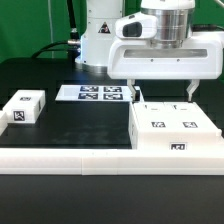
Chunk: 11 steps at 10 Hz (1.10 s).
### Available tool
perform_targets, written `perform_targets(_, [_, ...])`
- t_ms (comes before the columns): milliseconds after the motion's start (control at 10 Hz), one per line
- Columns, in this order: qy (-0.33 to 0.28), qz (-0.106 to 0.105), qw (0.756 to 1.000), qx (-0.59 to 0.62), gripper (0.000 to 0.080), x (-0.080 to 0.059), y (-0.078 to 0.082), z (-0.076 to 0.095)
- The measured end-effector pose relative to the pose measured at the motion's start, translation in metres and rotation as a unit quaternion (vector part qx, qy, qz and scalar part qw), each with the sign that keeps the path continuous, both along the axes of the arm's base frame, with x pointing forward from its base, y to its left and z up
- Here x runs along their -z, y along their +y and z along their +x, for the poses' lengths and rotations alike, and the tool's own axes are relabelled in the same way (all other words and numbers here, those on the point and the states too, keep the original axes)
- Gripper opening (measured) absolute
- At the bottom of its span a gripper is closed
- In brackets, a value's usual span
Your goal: Assemble cabinet
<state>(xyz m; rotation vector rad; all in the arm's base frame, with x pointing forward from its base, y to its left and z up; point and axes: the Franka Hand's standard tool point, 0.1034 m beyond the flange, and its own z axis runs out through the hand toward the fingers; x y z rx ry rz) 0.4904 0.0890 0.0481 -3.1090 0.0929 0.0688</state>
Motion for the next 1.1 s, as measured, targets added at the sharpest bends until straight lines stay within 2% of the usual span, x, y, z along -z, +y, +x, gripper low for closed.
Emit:
perform_targets(100, [0.001,0.0,1.0,0.0,0.0797,0.002,0.0,0.0])
perform_targets(200, [0.01,-0.001,1.0,0.003,0.0797,0.018,-0.004,-0.002])
perform_targets(300, [0.009,-0.002,1.0,0.0,0.0797,0.026,-0.01,0.002])
perform_targets(400, [0.01,-0.002,1.0,-0.002,0.0797,0.029,-0.012,0.001])
perform_targets(800, [0.004,-0.001,1.0,-0.004,0.0797,0.028,-0.01,0.004])
perform_targets(1100, [-0.031,0.005,0.999,-0.01,0.0797,0.04,-0.005,0.003])
